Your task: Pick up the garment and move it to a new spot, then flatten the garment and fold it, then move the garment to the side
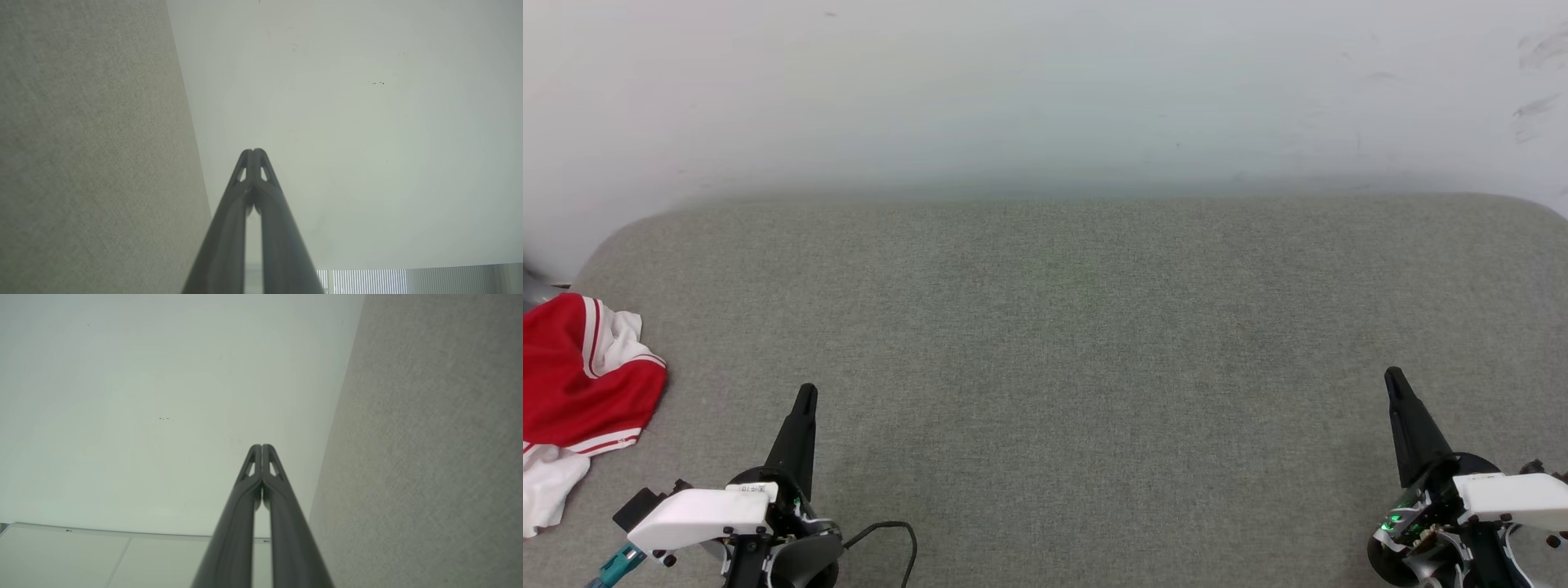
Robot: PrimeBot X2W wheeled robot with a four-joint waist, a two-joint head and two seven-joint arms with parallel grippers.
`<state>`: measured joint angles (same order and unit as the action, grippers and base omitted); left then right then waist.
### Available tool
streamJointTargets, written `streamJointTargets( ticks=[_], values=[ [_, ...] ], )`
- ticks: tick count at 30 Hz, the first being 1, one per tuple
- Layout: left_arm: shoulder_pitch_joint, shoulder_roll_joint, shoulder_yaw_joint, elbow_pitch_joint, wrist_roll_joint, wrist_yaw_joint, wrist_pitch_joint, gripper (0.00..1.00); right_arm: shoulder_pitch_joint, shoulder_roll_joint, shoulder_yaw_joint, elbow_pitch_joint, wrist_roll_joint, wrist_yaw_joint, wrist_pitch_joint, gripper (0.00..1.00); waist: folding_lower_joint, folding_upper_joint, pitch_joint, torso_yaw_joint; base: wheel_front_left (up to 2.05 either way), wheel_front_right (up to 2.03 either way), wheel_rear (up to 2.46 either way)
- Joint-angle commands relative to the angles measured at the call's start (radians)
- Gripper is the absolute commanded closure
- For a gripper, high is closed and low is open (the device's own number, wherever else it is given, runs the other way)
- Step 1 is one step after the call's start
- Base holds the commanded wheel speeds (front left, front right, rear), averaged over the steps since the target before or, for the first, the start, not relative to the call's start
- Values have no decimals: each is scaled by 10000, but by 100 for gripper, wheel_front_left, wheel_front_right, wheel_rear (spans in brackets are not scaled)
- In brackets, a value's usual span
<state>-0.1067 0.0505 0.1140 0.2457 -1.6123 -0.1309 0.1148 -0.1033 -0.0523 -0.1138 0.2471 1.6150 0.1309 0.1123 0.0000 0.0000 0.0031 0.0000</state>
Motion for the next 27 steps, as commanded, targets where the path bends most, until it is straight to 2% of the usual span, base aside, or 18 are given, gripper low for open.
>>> streamJointTargets(
  ticks=[1,3,4,15,27],
  values=[
    [-54,-23,26,-9,-15,-26,16,100,-132,30,0,10,-48,-3,24,100,0,0,0,0,0,0,0],
    [-54,-23,26,-9,-14,-26,16,100,-132,30,4,10,-48,-3,24,100,0,0,0,0,0,0,0],
    [9,-2,-4,21,2,2,-3,0,14,0,1,17,1,0,-3,0,0,0,0,0,0,0,0],
    [33,-9,-501,-235,7,2,-460,0,203,0,337,-310,-151,0,-415,0,0,0,13,-1,0,0,0],
    [6,-7,-885,-947,562,2,-1022,0,256,-116,774,-909,-463,0,-978,0,0,0,35,9,0,0,0]
  ],
)
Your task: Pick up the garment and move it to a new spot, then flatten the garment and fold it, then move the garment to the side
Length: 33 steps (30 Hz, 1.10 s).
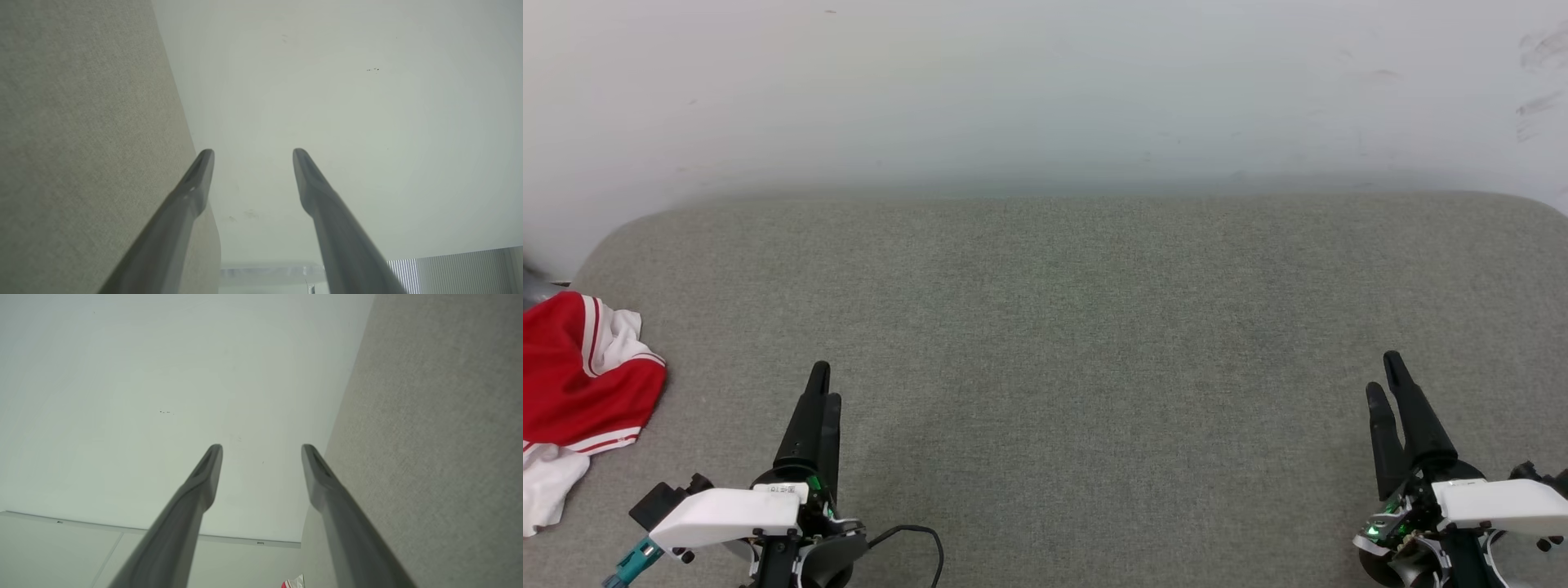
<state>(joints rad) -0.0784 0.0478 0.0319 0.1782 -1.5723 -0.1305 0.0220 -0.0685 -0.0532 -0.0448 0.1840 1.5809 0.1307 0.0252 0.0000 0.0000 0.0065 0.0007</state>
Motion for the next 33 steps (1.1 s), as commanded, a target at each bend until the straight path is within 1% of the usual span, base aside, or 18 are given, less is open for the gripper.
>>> streamJointTargets(
  ticks=[1,4,9,16,21,22,33],
  values=[
    [-279,20,-82,-317,239,-2,-135,0,-87,-138,123,-307,-212,2,-154,0,0,0,3,2,0,0,0],
    [-268,21,-98,-457,570,-2,-261,0,-78,-203,223,-389,-523,2,-296,0,0,0,5,6,0,0,0],
    [-247,49,-195,-631,1605,-2,-459,0,-66,-300,318,-485,-1424,2,-507,0,0,0,1,16,0,0,0],
    [-170,56,-213,-730,3365,-2,-720,0,-22,-275,274,-641,-3285,1,-766,0,0,0,-10,36,0,0,0],
    [-105,33,-126,-837,4334,-3,-895,0,16,-205,183,-712,-4718,1,-939,0,0,0,-19,48,0,0,0],
    [-105,33,-126,-837,4334,-3,-895,0,16,-205,183,-712,-4718,1,-939,0,0,0,-19,48,0,0,0],
    [27,25,-223,-920,6769,-3,-1254,0,77,-138,269,-937,-7402,1,-1111,0,0,0,-33,51,0,0,0]
  ],
)
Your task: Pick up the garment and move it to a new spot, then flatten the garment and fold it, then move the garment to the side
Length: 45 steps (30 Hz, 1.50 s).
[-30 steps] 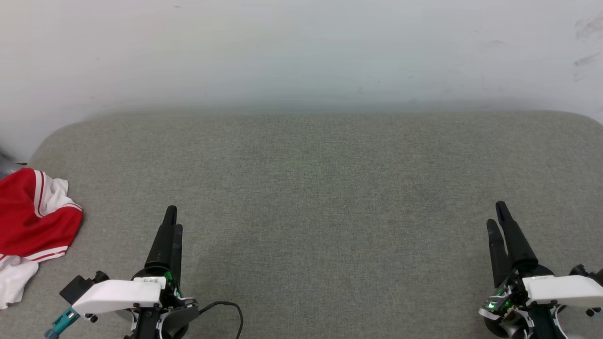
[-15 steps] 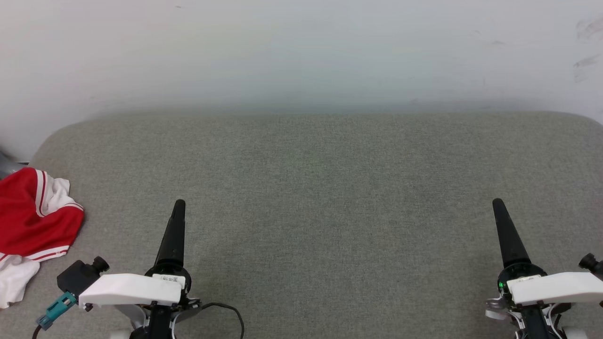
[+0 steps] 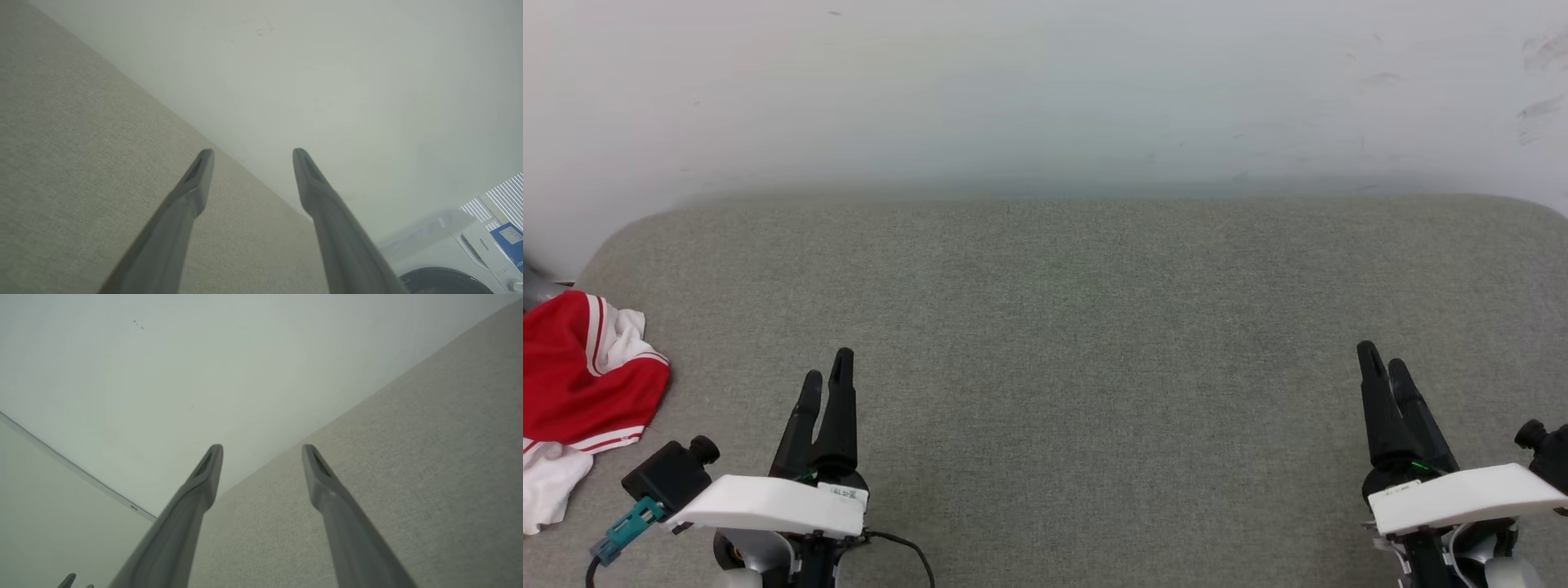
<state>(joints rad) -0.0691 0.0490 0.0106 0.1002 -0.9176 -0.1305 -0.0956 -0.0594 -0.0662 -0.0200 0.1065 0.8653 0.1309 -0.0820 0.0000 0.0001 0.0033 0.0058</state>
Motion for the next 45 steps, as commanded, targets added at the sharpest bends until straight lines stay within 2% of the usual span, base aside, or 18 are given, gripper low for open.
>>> streamJointTargets(
  ticks=[1,18,30,45],
  values=[
    [-57,15,-32,-122,433,-3,-106,0,-1,-5,18,-185,-481,-1,-31,0,0,-1,0,0,0,0,0],
    [-4,128,-141,152,3743,20,-588,0,128,89,-123,-709,-4276,-2,71,0,0,-1,22,-3,0,0,0],
    [46,327,-322,323,5598,188,-883,0,306,137,-133,-944,-5800,-2,251,0,0,-1,5,34,0,0,0],
    [90,433,-527,608,7009,401,-1225,0,517,164,-246,-1210,-7173,-2,431,0,0,-1,-27,54,0,0,0]
  ],
)
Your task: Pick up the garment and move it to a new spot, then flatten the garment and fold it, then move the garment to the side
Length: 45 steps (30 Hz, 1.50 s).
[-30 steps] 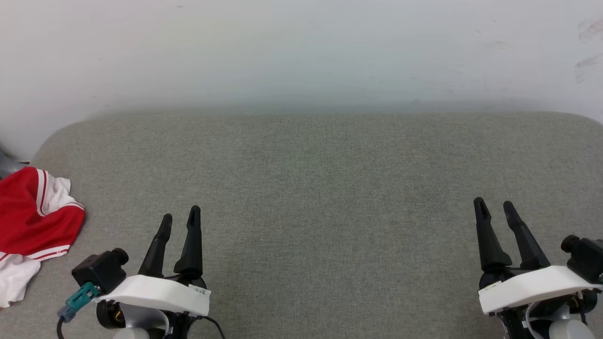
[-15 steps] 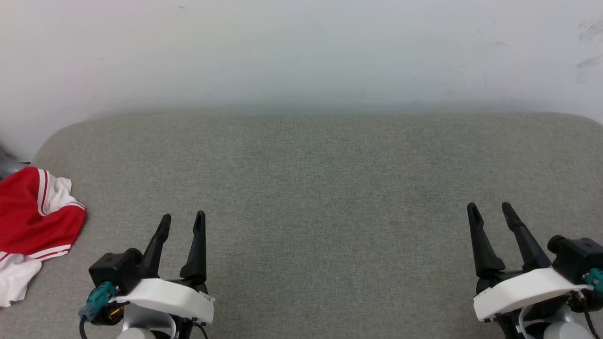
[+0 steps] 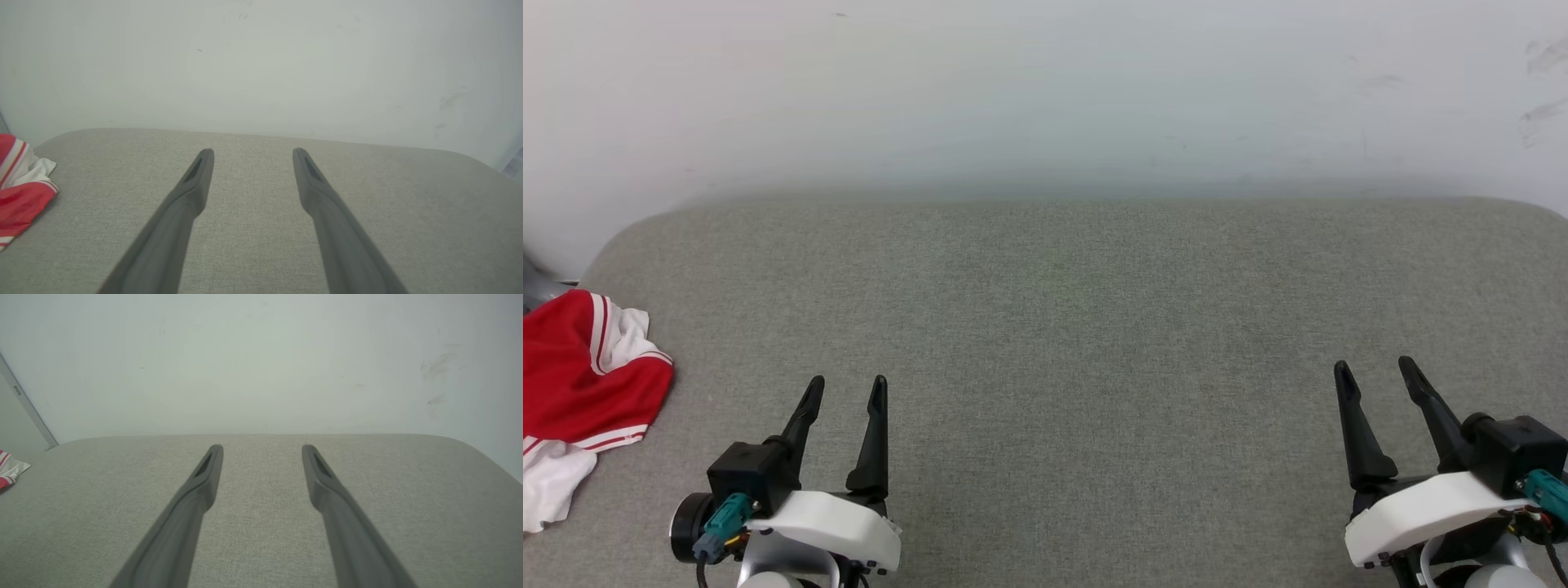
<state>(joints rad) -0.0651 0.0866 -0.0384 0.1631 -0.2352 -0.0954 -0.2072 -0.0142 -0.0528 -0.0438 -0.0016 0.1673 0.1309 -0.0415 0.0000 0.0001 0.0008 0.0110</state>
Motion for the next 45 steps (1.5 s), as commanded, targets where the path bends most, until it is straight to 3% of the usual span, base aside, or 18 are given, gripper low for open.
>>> streamJointTargets(
  ticks=[1,27,33,45],
  values=[
    [50,60,-47,-2,270,64,-116,0,81,31,-8,-147,-253,-2,18,0,0,-1,-6,6,0,0,0],
    [-91,-35,-73,481,1461,13,-587,0,334,39,-181,-368,-1080,-3,19,0,0,-1,-19,69,0,0,0],
    [-168,-94,23,510,1263,-32,-592,0,217,39,-249,-233,-709,-3,-82,0,0,-1,-9,131,0,0,0],
    [-378,-118,140,662,1214,-9,-585,0,119,38,-21,-298,-674,-3,-124,0,0,-1,25,1087,0,0,0]
  ],
)
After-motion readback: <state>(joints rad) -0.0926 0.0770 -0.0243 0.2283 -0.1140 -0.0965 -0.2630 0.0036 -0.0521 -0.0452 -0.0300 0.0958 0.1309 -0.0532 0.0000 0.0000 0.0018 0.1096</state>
